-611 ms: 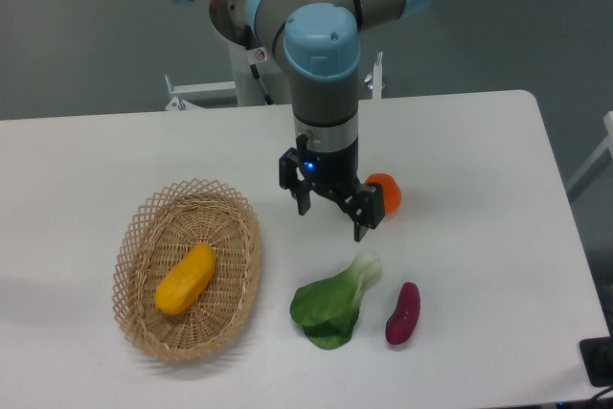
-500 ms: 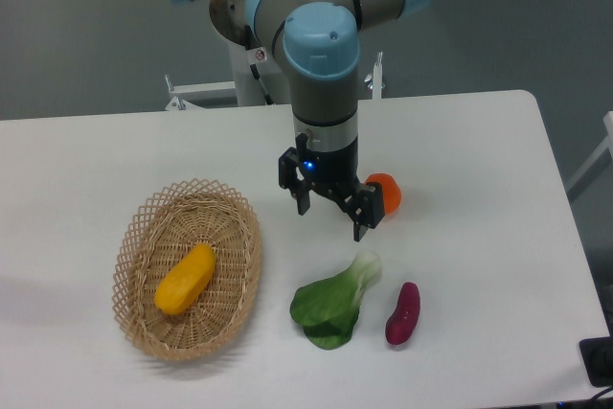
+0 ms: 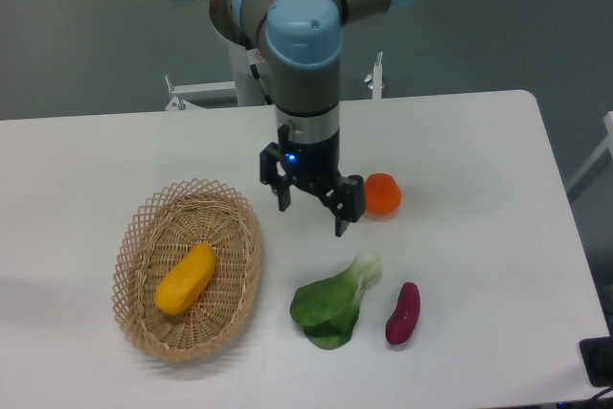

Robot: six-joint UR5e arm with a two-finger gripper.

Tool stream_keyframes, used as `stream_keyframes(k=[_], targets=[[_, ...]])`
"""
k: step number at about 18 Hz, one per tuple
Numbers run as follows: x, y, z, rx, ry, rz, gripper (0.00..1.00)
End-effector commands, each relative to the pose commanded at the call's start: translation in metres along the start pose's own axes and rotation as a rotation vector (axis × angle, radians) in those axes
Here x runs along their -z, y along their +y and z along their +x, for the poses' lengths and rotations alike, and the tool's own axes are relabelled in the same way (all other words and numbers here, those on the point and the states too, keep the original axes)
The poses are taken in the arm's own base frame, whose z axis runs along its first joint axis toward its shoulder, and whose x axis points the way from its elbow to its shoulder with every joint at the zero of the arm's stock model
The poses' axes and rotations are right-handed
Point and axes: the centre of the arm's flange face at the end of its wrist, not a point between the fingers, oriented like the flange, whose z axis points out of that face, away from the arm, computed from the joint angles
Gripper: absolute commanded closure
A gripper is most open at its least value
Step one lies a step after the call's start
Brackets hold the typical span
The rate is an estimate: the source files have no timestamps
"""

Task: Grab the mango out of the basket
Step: 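Move the open gripper over the basket above the yellow mango, then lower the gripper into the basket and close on the mango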

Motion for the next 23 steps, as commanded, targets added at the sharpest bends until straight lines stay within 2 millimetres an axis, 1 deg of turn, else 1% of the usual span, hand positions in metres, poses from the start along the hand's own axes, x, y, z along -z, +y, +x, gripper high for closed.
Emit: stream_keyframes(k=[3, 6, 9, 11, 13, 16, 19, 23], targets=[[-0.004, -0.017, 0.019, 0.100, -0.011, 0.032, 0.00], [-0.019, -0.036, 0.046, 0.137, -0.007, 0.062, 0.00], [-0.038, -0.049, 0.069, 0.167, 0.018, 0.055, 0.00], [-0.053, -0.056, 0.086, 0.141, 0.036, 0.039, 0.00], [-0.075, -0.060, 0.096, 0.121, 0.058, 0.013, 0.00], [-0.097, -0.066, 0.120, 0.088, 0.088, -0.015, 0.00], [-0.114, -0.067, 0.130, 0.075, 0.106, -0.037, 0.00], [-0.134, -0.065, 0.132, 0.070, 0.113, -0.061, 0.00]])
